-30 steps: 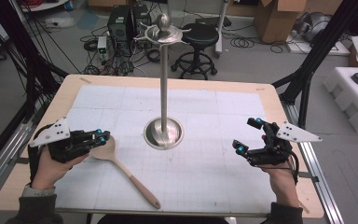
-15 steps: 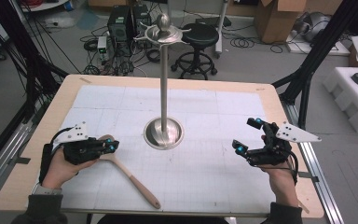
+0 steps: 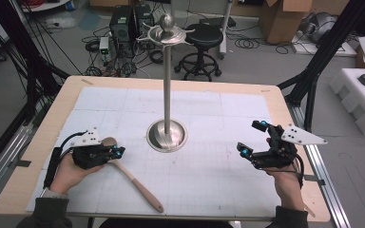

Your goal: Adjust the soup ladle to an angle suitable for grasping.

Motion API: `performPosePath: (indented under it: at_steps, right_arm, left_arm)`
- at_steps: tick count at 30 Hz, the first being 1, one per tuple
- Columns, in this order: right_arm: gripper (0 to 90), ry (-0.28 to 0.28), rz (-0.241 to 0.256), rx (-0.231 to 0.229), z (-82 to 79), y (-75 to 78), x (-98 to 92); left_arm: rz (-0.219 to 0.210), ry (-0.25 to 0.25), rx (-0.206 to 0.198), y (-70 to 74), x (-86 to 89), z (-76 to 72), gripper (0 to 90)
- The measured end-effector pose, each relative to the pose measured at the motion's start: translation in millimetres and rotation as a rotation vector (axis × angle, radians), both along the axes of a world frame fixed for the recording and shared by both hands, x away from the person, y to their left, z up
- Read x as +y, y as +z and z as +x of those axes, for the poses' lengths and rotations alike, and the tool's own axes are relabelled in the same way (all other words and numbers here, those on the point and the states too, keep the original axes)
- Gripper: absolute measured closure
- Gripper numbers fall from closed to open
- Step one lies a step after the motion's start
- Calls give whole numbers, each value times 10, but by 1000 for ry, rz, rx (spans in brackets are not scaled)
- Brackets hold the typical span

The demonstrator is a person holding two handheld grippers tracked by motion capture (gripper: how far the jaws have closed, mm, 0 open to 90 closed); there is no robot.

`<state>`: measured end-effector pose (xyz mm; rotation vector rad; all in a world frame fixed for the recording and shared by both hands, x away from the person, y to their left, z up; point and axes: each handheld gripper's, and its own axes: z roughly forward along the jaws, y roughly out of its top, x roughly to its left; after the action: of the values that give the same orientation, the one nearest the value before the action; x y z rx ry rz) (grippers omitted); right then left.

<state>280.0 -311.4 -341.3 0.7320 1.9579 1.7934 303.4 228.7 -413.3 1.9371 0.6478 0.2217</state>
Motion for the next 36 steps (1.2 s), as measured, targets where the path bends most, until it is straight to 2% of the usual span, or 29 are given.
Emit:
performPosePath:
  at_steps: [1, 3, 6, 8, 9, 10, 17, 24, 29, 34, 36]
  right_arm:
    - [11, 1, 1, 0, 0, 0, 1]
    - [10, 0, 3, 3, -2, 1, -2]
    - [11, 2, 9, 8, -2, 0, -5]
    - [10, 5, 11, 11, -2, 0, -3]
    - [10, 5, 11, 10, -2, -1, -1]
    - [11, 6, 10, 8, 0, -1, 1]
    - [11, 8, 1, 12, 9, -9, 20]
    - [11, 20, -9, 21, 18, -26, 57]
    - [10, 7, -2, 38, 43, -57, 78]
    - [10, 3, -3, 35, 41, -57, 74]
    - [10, -12, -29, 32, 39, -54, 85]
  left_arm:
    - [-6, 10, 12, -26, 22, 11, 899]
    - [28, 35, 31, -83, 44, 24, 899]
    - [45, 37, 32, -110, 26, 22, 900]
    - [103, 39, 32, -160, -15, 34, 899]
    - [103, 39, 32, -160, -15, 34, 899]
    - [143, 41, 38, -202, -39, 48, 899]
    - [149, 44, 57, -243, -48, 65, 899]
    - [174, 56, 83, -286, -63, 90, 900]
    - [218, 80, 102, -325, -70, 102, 899]
    - [224, 92, 90, -329, -61, 88, 900]
    - [227, 102, 93, -329, -57, 73, 900]
